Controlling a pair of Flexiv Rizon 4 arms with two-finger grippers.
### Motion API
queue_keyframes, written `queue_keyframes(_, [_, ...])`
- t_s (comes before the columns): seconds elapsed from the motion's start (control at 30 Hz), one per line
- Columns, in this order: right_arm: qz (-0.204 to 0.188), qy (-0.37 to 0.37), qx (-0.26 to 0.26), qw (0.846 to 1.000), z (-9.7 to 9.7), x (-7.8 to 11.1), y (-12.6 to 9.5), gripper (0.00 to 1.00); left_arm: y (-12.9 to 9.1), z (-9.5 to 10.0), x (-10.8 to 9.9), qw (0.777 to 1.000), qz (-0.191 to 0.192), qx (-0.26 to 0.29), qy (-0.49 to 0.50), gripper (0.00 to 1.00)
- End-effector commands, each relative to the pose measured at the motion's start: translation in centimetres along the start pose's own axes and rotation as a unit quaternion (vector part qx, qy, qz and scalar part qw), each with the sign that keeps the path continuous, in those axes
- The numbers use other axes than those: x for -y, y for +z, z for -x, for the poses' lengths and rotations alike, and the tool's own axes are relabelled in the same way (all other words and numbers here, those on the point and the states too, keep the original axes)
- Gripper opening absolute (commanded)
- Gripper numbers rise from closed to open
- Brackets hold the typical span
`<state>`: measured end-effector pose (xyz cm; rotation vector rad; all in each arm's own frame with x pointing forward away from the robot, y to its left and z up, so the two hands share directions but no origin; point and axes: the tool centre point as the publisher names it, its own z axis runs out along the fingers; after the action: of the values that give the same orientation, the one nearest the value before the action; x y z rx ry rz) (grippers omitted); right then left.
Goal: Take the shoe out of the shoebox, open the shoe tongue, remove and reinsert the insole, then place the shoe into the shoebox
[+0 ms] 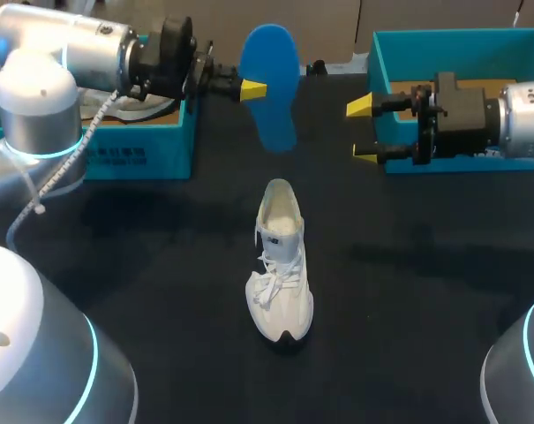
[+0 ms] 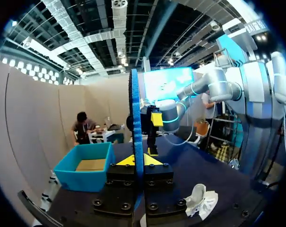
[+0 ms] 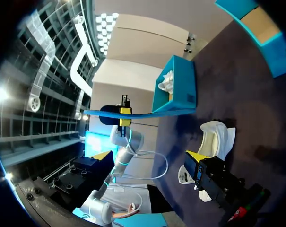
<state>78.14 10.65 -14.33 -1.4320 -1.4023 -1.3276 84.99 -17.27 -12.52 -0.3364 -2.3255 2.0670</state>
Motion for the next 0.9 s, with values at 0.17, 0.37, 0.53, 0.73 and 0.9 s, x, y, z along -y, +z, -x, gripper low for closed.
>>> queue_keyframes(0.17, [0.0, 0.0, 0.001, 1.0, 0.0, 0.0, 0.2, 1.0, -0.8, 0.6, 0.4, 0.994, 0.017, 0.046, 0.102, 0.0])
queue_keyframes(0.37, [0.0, 0.0, 0.001, 1.0, 0.0, 0.0, 0.2, 1.0, -0.8, 0.6, 0.4, 0.994, 0.017, 0.046, 0.102, 0.0])
queue_keyframes(0.53, [0.0, 0.0, 0.001, 1.0, 0.0, 0.0, 0.2, 1.0, -0.8, 0.6, 0.4, 0.994, 0.017, 0.046, 0.102, 0.0])
queue_keyframes(0.73, [0.0, 0.0, 0.001, 1.0, 0.0, 0.0, 0.2, 1.0, -0.9, 0.7, 0.3, 0.989, 0.002, 0.05, 0.141, 0.0])
queue_keyframes(0.9, [0.0, 0.0, 0.001, 1.0, 0.0, 0.0, 0.2, 1.0, -1.0, 1.3, -0.7, 0.954, 0.002, 0.066, 0.292, 0.0])
